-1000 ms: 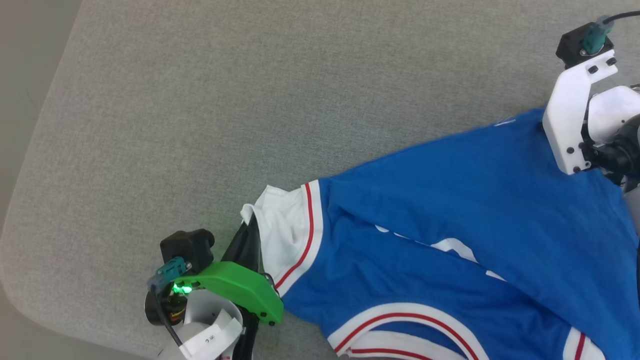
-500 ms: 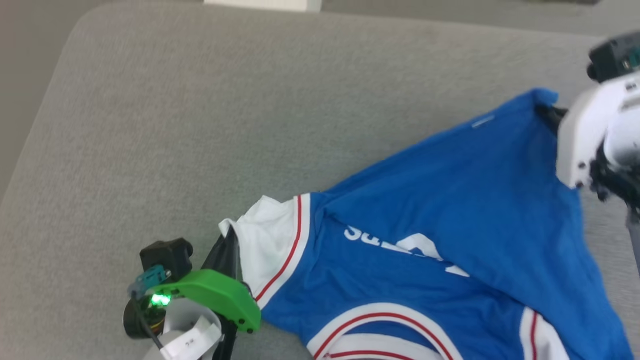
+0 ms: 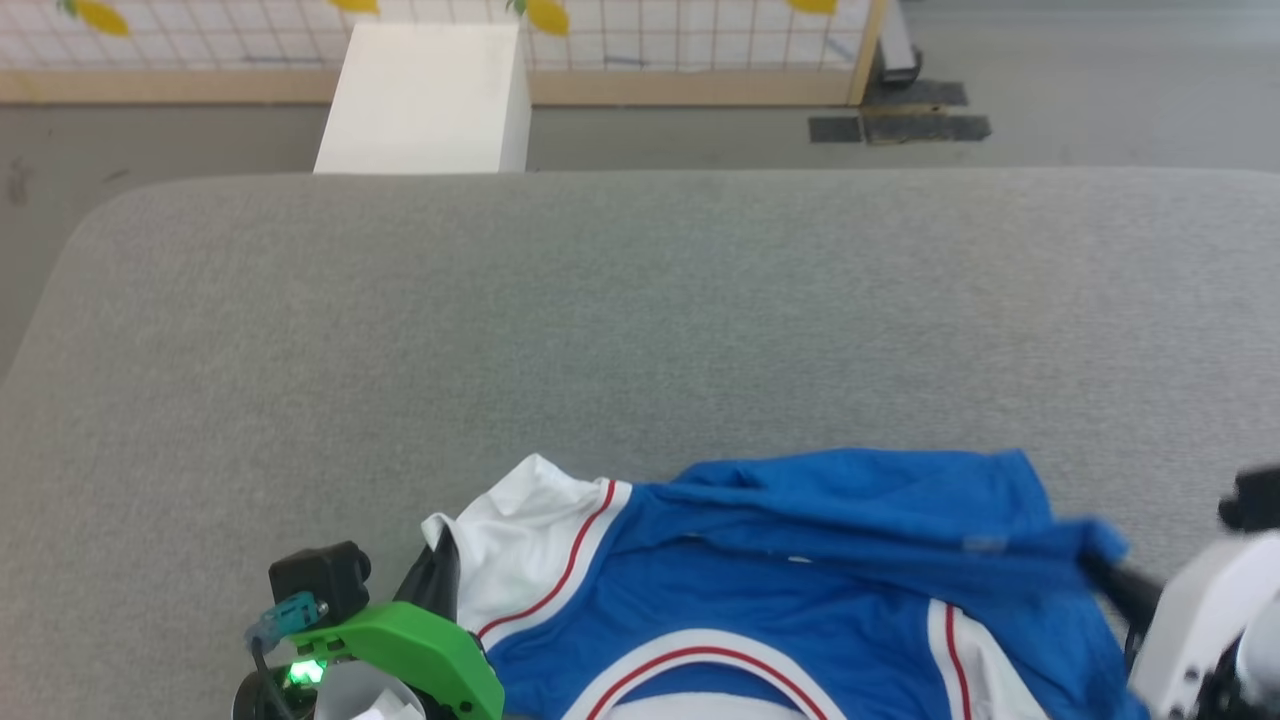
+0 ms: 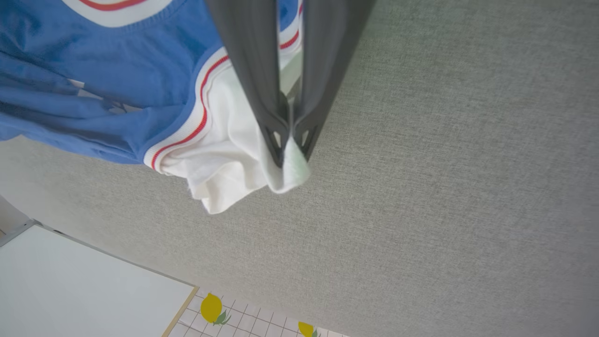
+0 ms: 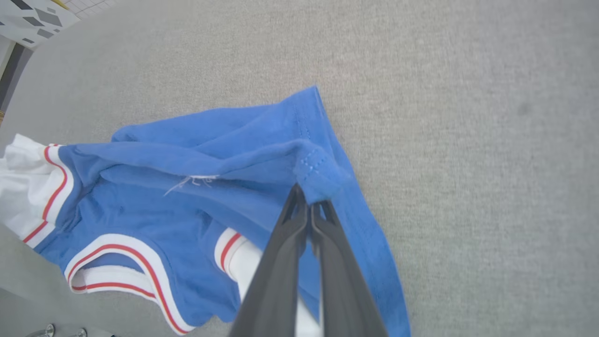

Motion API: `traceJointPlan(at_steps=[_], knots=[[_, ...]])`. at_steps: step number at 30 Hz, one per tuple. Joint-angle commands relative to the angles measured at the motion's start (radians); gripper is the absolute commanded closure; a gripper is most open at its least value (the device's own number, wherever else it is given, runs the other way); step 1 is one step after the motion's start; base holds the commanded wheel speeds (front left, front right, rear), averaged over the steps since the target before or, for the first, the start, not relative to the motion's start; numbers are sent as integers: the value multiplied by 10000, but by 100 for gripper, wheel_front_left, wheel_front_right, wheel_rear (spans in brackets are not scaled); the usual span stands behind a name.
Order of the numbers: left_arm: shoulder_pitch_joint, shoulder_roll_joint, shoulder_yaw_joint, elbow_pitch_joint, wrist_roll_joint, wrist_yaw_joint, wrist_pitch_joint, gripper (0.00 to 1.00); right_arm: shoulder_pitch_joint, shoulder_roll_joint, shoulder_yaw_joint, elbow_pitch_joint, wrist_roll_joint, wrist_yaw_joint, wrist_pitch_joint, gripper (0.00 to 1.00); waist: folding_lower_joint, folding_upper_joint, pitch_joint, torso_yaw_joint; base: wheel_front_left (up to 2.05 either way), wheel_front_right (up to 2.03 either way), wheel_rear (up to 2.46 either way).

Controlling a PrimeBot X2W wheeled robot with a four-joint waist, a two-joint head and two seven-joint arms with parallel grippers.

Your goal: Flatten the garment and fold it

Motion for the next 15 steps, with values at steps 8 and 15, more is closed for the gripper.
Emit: traceJointPlan(at_steps=[8, 15], knots=[[391, -262, 435, -194, -1301, -637, -129, 100, 1614, 715, 85, -563, 858, -15, 720, 100, 1, 0, -808, -657, 0, 0, 0], [-1183, 330, 679, -139, -1375, -1401, 303, 100, 64, 47, 138, -669, 1450, -15, 1111, 100, 1, 0, -891, -623, 0, 0, 0]])
